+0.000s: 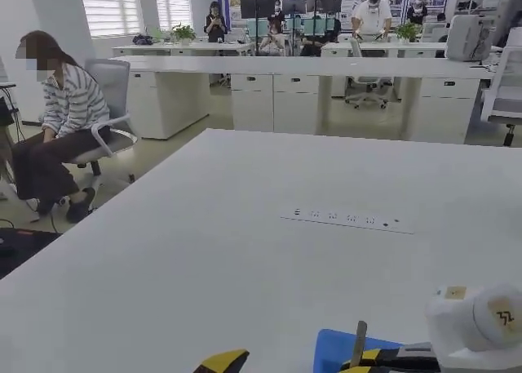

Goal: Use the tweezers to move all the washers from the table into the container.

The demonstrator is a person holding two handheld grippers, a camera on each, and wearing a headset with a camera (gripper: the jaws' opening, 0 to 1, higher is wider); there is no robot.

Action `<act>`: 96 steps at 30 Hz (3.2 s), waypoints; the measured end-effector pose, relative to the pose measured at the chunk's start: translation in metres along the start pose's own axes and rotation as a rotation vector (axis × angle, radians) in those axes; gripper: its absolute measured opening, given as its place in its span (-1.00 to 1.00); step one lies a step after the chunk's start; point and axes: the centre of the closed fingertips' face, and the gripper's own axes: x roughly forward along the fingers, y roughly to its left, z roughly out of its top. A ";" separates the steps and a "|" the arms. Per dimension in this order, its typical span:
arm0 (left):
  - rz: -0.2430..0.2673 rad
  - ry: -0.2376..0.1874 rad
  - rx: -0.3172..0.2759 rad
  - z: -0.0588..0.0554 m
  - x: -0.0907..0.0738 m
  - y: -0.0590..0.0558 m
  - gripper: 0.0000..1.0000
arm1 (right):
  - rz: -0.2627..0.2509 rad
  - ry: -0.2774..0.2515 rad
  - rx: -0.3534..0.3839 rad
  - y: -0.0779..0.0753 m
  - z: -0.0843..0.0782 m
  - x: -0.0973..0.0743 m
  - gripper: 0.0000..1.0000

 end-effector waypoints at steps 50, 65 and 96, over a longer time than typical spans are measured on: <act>-0.156 0.113 -0.024 -0.002 0.004 -0.022 -0.07 | 0.079 -0.121 -0.129 0.059 0.027 -0.059 -0.93; -0.424 0.218 0.106 -0.002 0.011 -0.060 -0.81 | 0.215 0.027 -0.213 0.098 -0.016 -0.077 -0.93; -0.698 0.334 0.278 -0.006 0.022 -0.104 -1.00 | 0.265 0.161 -0.363 0.114 -0.045 -0.086 -0.93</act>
